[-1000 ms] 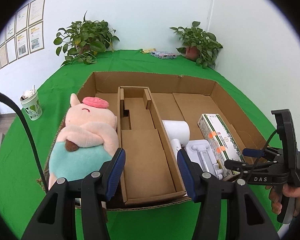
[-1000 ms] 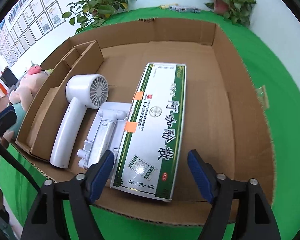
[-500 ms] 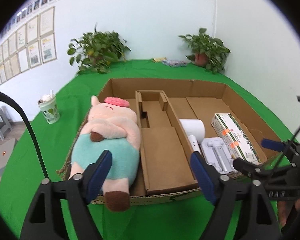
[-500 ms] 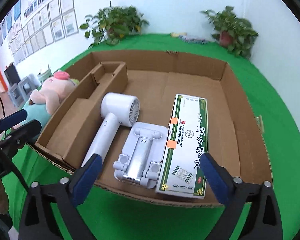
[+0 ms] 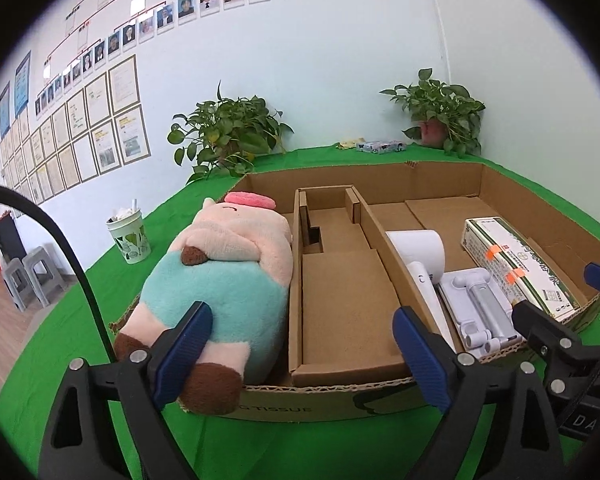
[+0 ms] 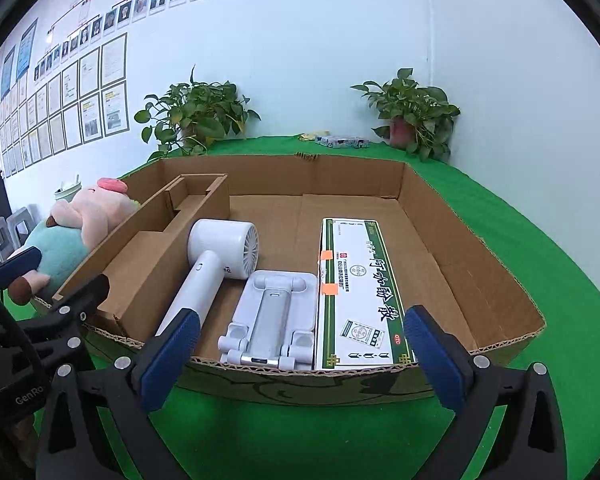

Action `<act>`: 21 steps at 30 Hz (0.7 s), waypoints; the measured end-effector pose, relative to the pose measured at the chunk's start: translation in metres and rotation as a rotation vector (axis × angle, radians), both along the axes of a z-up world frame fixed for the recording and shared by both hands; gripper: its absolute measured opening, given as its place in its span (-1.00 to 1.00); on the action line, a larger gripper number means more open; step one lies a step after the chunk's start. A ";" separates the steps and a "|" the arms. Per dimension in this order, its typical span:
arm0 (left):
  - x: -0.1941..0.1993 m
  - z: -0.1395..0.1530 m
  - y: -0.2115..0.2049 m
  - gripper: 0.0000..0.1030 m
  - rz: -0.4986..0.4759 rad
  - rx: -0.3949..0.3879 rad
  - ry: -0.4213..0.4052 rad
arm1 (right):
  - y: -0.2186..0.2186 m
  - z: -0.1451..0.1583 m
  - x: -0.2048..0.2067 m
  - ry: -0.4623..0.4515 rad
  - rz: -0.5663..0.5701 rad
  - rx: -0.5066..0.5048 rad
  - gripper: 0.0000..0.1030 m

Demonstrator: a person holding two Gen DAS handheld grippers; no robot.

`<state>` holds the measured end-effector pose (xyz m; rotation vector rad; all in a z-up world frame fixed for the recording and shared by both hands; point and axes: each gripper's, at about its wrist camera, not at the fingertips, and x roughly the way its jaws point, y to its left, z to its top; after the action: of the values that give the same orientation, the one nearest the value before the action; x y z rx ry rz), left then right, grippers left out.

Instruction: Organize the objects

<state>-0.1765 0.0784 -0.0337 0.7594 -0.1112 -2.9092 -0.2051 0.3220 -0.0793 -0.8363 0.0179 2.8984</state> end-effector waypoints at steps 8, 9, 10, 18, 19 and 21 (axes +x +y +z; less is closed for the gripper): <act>-0.002 0.000 -0.001 0.88 -0.001 0.005 -0.006 | 0.000 0.001 0.000 0.000 -0.001 0.001 0.99; -0.002 0.000 0.000 0.89 0.000 0.004 -0.006 | 0.000 0.001 0.001 0.001 -0.001 0.000 0.99; -0.002 0.000 -0.001 0.89 0.000 0.004 -0.007 | 0.000 0.001 0.000 0.001 0.000 -0.001 0.99; -0.002 -0.001 0.000 0.91 0.001 0.005 -0.008 | -0.001 0.001 0.001 0.004 0.002 -0.003 0.99; -0.002 -0.001 0.000 0.91 0.001 0.005 -0.008 | 0.000 0.000 0.001 0.004 0.002 -0.003 0.99; -0.002 -0.001 0.000 0.91 0.000 0.005 -0.008 | -0.001 0.001 0.001 0.004 0.001 -0.003 0.99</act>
<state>-0.1784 0.0782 -0.0343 0.7714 -0.1052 -2.9074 -0.2040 0.3213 -0.0785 -0.8318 0.0225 2.9020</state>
